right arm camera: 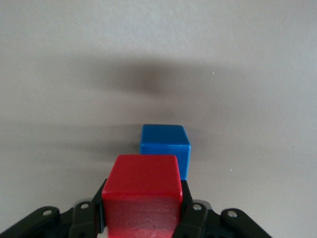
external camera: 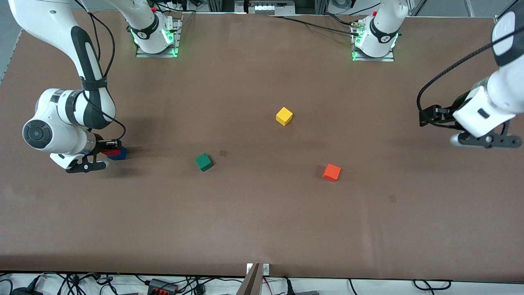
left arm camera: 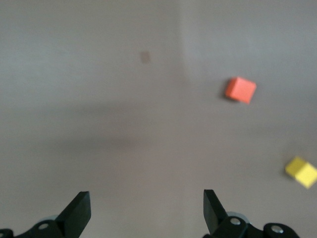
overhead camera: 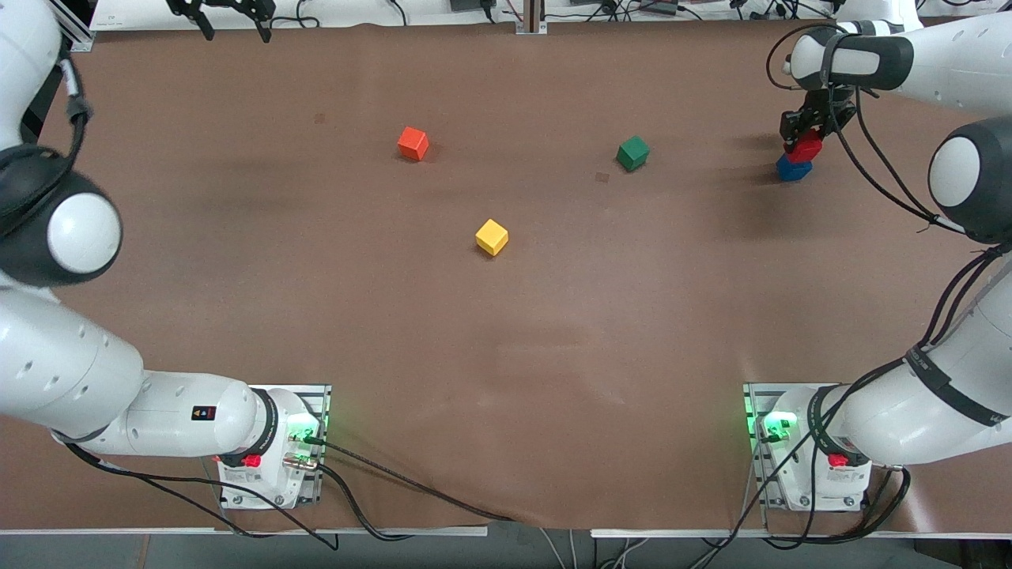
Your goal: Pass red block to right arm, stack on blue
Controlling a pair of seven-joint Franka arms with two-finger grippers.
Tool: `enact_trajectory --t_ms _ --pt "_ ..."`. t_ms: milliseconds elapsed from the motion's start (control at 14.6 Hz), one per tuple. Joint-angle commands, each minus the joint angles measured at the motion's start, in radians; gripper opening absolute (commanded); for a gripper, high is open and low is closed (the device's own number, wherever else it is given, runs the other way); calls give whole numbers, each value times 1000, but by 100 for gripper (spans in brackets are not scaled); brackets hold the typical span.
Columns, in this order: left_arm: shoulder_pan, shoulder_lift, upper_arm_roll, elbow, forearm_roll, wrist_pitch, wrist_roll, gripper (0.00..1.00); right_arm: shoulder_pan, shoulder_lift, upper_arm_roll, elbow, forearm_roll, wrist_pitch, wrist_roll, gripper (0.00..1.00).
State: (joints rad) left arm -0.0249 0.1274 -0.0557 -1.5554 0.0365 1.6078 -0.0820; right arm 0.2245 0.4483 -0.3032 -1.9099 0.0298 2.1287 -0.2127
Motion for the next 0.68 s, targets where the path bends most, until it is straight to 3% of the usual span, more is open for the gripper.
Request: enact_trajectory --t_ms 0,273,615 --pt "6 -149 33 -216 20 130 -33 100 -16 0 6 -15 -21 16 4 0" --pt "31 -132 33 -174 10 124 -39 100 -16 7 6 -15 -19 25 4 0" --pt "29 -114 20 -79 10 18 -44 100 -17 23 7 -14 -19 51 4 0"
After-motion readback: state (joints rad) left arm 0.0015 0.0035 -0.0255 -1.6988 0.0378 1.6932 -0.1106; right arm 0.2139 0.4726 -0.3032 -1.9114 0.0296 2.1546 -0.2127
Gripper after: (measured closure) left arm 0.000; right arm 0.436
